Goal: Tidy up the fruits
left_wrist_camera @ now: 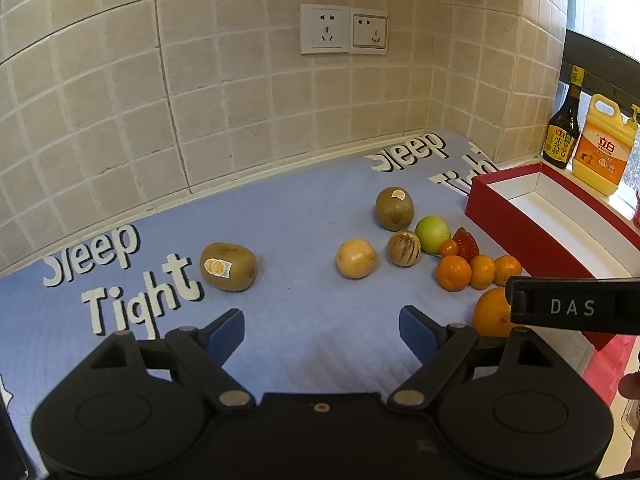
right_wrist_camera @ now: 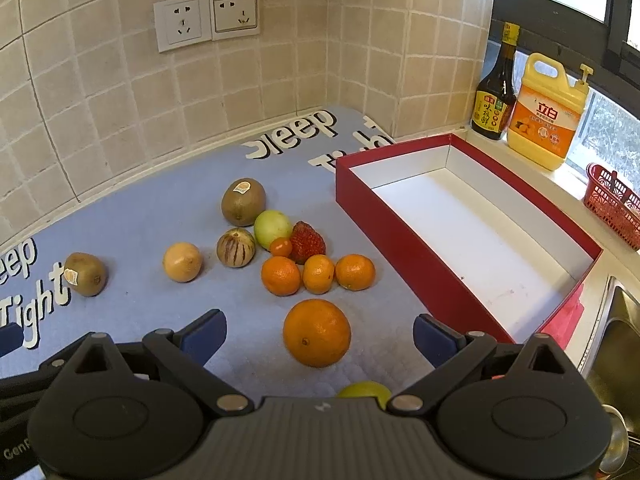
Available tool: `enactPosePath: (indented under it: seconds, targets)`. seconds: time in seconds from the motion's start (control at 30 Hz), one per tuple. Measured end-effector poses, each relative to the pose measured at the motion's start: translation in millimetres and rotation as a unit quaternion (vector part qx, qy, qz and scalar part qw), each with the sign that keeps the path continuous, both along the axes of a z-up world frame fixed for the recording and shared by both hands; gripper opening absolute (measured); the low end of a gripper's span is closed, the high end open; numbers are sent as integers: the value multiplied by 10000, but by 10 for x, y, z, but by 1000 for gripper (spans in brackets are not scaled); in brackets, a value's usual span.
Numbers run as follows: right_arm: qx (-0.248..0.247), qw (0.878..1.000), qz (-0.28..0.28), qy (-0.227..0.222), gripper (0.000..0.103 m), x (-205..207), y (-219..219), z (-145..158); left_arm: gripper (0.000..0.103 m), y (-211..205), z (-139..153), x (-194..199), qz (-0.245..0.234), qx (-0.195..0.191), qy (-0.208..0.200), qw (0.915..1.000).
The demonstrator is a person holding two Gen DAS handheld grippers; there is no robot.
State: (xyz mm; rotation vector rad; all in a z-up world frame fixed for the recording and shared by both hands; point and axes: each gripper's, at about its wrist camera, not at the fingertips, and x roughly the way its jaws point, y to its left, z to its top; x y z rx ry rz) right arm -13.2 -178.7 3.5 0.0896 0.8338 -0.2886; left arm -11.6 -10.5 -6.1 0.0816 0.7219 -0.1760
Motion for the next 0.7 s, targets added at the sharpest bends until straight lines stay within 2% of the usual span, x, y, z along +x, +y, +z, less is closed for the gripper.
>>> enactPosePath:
  seconds: [0.7]
  targets:
    - [75, 10000, 12, -60, 101, -44, -10, 25, 100, -41, -13, -64, -6, 6, -63, 10000]
